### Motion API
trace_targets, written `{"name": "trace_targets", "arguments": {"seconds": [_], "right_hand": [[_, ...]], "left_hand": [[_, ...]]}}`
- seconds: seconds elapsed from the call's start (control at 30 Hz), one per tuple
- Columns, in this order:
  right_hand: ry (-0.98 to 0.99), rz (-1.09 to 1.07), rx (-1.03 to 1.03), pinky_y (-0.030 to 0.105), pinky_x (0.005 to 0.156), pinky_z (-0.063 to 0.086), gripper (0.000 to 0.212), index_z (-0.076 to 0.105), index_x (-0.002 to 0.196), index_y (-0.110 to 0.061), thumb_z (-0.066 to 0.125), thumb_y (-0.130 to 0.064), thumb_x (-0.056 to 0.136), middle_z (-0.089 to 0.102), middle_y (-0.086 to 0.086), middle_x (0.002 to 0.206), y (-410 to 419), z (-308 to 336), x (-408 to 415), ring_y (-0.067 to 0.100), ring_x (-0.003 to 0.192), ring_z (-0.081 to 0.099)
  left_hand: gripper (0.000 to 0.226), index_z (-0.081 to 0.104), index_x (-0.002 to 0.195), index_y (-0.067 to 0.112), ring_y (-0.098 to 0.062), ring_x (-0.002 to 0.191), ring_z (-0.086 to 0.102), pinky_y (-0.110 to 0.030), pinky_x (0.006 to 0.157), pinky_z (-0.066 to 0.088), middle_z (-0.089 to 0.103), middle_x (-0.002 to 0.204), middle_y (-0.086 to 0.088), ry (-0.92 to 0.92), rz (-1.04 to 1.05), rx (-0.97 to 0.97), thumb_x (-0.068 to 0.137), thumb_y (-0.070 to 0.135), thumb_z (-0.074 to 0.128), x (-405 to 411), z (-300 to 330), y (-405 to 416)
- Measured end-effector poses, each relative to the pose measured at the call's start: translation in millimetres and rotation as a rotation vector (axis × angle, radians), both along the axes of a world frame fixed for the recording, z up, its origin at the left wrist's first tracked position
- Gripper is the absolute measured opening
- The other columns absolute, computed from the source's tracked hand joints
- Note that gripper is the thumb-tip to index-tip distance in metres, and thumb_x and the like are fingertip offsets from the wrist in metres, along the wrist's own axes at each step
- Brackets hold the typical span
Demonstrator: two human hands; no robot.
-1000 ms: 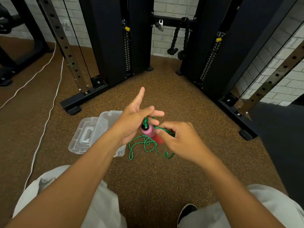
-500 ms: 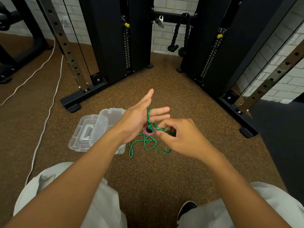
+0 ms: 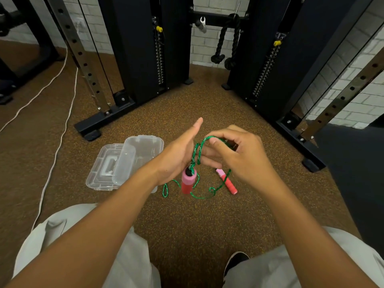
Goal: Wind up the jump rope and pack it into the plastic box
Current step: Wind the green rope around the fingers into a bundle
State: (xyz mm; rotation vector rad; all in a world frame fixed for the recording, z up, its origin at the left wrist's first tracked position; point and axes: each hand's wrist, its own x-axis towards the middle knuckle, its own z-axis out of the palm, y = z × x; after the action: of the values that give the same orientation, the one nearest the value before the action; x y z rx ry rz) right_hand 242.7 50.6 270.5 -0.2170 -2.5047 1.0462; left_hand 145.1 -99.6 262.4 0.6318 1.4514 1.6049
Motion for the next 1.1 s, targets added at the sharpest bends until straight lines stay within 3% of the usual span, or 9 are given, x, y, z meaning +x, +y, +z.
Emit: {"name": "trace_targets", "arguments": {"seconds": [0.13, 0.23, 0.33, 0.43, 0.63, 0.77, 0.9, 1.0, 1.1], "right_hand": [[-0.010, -0.038, -0.023, 0.012, 0.068, 0.035, 0.016, 0.080, 0.106, -0.034, 0.069, -0.027, 0.096, 0.063, -0.015, 0.081, 7.3, -8.8, -3.8, -0.004, 0.072, 0.055], [-0.033, -0.044, -0.040, 0.012, 0.068, 0.035, 0.016, 0.080, 0.106, -0.034, 0.069, -0.027, 0.096, 0.063, -0.016, 0.081, 12.3, -11.5, -4.3, -0.006, 0.072, 0.055], [-0.063, -0.035, -0.088, 0.019, 0.078, 0.044, 0.016, 0.081, 0.102, -0.034, 0.068, -0.026, 0.097, 0.070, -0.019, 0.087, 16.2, -18.1, -4.6, -0.005, 0.082, 0.062], [-0.158, -0.003, -0.103, 0.027, 0.067, 0.043, 0.022, 0.080, 0.110, -0.031, 0.064, -0.022, 0.099, 0.075, -0.010, 0.085, 16.2, -31.6, -4.7, -0.003, 0.067, 0.057], [-0.306, 0.098, -0.088, 0.031, 0.071, 0.055, 0.021, 0.077, 0.113, -0.027, 0.058, -0.028, 0.104, 0.074, -0.003, 0.076, 2.8, -41.7, -1.2, 0.017, 0.069, 0.069], [-0.320, 0.172, 0.020, 0.030, 0.059, 0.044, 0.027, 0.073, 0.092, -0.015, 0.055, -0.030, 0.105, 0.065, 0.003, 0.067, -5.8, -33.3, 0.6, 0.009, 0.054, 0.049], [-0.279, 0.167, 0.163, 0.035, 0.056, 0.040, 0.034, 0.063, 0.075, -0.011, 0.057, -0.032, 0.101, 0.057, 0.006, 0.058, -8.7, -25.2, 0.0, 0.023, 0.053, 0.048], [-0.226, 0.168, 0.085, 0.026, 0.048, 0.035, 0.029, 0.068, 0.074, -0.009, 0.063, -0.026, 0.097, 0.067, -0.005, 0.063, -8.1, -15.2, 2.0, 0.015, 0.045, 0.040], [-0.136, 0.112, -0.032, 0.014, 0.048, 0.034, 0.016, 0.076, 0.080, -0.017, 0.068, -0.020, 0.094, 0.076, -0.014, 0.079, -5.2, -6.0, 3.9, 0.005, 0.044, 0.044]], "left_hand": [[0.078, -0.006, 0.162, 0.038, -0.027, 0.094, 0.077, -0.057, 0.121, 0.028, 0.079, 0.104, -0.016, 0.006, -0.062, -0.039, 0.101, 0.061, 0.037, 0.4, -4.6, 4.1], [0.077, -0.002, 0.164, 0.036, -0.025, 0.081, 0.077, -0.053, 0.112, 0.039, 0.079, 0.099, -0.017, 0.024, -0.059, -0.032, 0.103, 0.045, 0.044, 2.2, -5.5, 5.4], [0.069, 0.005, 0.164, 0.032, -0.020, 0.070, 0.075, -0.055, 0.120, 0.031, 0.080, 0.094, -0.013, 0.084, 0.023, -0.026, 0.109, 0.017, 0.043, 1.8, -6.3, 6.9], [0.065, 0.008, 0.165, 0.029, -0.016, 0.067, 0.075, -0.055, 0.122, 0.030, 0.081, 0.102, -0.011, 0.105, 0.137, 0.002, 0.110, 0.010, 0.038, -0.8, -3.5, 8.1], [0.063, 0.004, 0.164, 0.035, -0.026, 0.111, 0.074, -0.035, 0.092, 0.051, 0.075, 0.126, -0.008, -0.049, 0.281, 0.121, 0.112, 0.012, 0.030, -16.2, -2.7, 2.8], [0.064, 0.002, 0.163, 0.038, -0.025, 0.123, 0.068, -0.032, 0.087, 0.050, 0.069, 0.136, -0.009, -0.083, 0.279, 0.119, 0.112, 0.011, 0.030, -20.3, -5.4, 2.3], [0.066, 0.003, 0.163, 0.041, -0.026, 0.124, 0.068, -0.048, 0.110, 0.046, 0.066, 0.139, -0.012, -0.056, 0.224, 0.109, 0.112, 0.010, 0.030, -20.8, -8.0, 3.0], [0.064, 0.006, 0.162, 0.044, -0.027, 0.124, 0.067, -0.051, 0.115, 0.041, 0.067, 0.138, -0.010, -0.017, 0.187, 0.062, 0.112, 0.015, 0.032, -20.3, -11.0, 3.5], [0.060, 0.013, 0.160, 0.050, -0.014, 0.151, 0.034, -0.050, 0.126, 0.018, 0.048, 0.158, 0.004, 0.136, 0.122, -0.030, 0.111, 0.026, 0.038, -21.9, -17.0, 4.2]]}}
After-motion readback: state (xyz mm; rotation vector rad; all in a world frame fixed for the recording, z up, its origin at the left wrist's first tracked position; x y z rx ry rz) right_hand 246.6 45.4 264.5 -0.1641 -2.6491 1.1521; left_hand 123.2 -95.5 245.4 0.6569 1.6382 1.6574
